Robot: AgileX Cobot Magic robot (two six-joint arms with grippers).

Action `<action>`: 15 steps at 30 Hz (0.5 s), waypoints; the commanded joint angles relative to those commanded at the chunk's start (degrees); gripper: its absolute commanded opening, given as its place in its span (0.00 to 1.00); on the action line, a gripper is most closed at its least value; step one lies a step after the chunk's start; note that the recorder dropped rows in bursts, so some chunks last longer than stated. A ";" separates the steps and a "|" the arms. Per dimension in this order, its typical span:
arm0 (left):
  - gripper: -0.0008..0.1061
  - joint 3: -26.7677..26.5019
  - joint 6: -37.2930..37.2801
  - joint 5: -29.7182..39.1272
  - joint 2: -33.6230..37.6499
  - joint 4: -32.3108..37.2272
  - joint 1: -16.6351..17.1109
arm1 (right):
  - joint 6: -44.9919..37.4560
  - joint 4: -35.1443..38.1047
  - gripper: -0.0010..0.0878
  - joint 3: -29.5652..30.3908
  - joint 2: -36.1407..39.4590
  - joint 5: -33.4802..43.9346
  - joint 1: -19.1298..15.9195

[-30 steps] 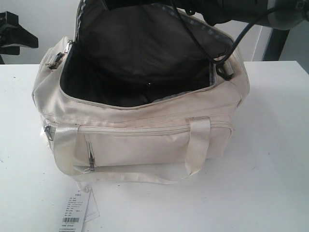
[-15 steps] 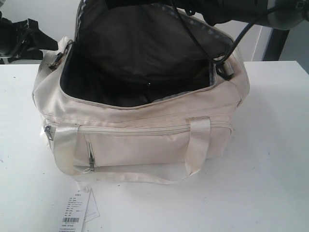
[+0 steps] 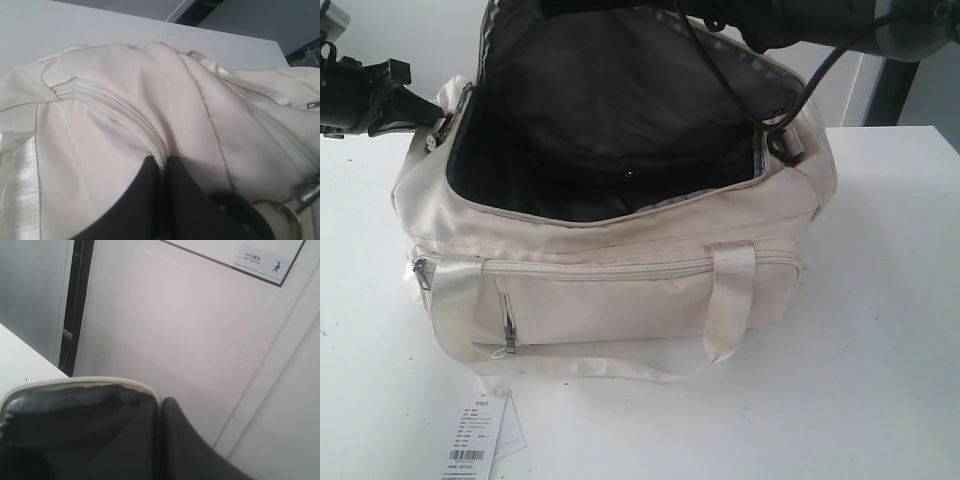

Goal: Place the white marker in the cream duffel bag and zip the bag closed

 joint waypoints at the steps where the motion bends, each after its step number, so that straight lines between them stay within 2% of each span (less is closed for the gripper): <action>1: 0.01 0.00 0.25 -0.01 0.00 0.00 0.00 | 0.00 0.00 0.01 0.00 0.00 0.00 0.00; 12: 0.01 0.00 1.00 0.82 0.00 0.00 0.00 | 0.28 0.00 0.01 0.00 0.00 -1.29 0.00; 15: 0.01 0.00 1.27 0.69 0.00 0.00 0.00 | 2.88 1.07 0.01 0.00 0.00 0.26 0.00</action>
